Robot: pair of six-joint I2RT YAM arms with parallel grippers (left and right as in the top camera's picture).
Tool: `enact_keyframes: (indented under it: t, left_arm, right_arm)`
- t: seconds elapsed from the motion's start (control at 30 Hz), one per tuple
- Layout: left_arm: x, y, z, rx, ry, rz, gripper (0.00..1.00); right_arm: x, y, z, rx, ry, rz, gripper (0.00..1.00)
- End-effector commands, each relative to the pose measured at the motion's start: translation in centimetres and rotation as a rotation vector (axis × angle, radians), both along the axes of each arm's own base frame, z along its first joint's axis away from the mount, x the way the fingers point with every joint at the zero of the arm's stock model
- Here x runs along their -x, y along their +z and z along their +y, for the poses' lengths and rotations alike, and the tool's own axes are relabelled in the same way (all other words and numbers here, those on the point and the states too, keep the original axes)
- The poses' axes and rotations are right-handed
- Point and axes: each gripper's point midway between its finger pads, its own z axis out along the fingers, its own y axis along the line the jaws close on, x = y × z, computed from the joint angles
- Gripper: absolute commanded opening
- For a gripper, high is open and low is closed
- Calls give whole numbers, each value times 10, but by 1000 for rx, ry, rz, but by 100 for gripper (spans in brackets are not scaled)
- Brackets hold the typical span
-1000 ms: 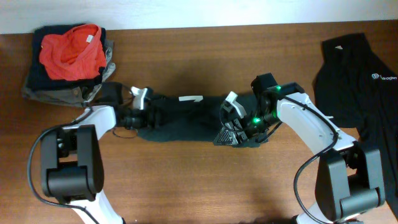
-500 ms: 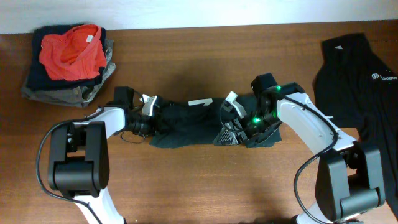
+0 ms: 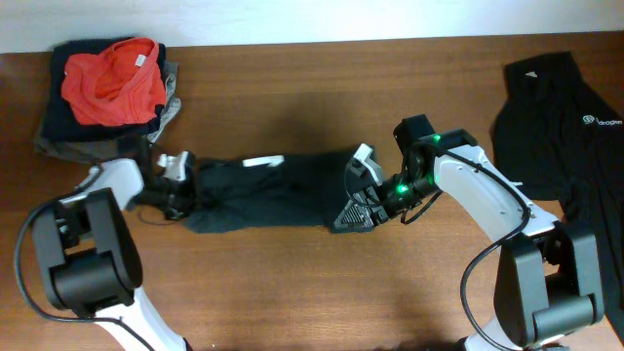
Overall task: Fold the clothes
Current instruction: 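Fold the left end over toward the right with the left gripper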
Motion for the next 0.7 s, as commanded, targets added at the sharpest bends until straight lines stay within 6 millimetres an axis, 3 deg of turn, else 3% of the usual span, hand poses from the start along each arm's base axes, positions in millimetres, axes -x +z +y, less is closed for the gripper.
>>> enact_keyframes:
  t: [0.0, 0.2, 0.3, 0.5, 0.67]
  left_arm:
    - [-7, 0, 40, -138, 27, 37, 1]
    - [-25, 43, 72, -273, 73, 70, 1]
    - [-32, 71, 79, -319, 69, 62, 1]
    - [-36, 119, 68, -341, 34, 41, 1]
    - [-25, 135, 45, -383, -41, 61, 1]
  right_arm:
    - [1, -2, -1, 26, 20, -27, 53]
    - [0, -4, -2, 44, 11, -24, 54]
    - [-9, -18, -11, 161, -52, -6, 55]
    - [-43, -48, -38, 420, -262, -8, 63]
    - [-63, -60, -59, 561, -410, -25, 71]
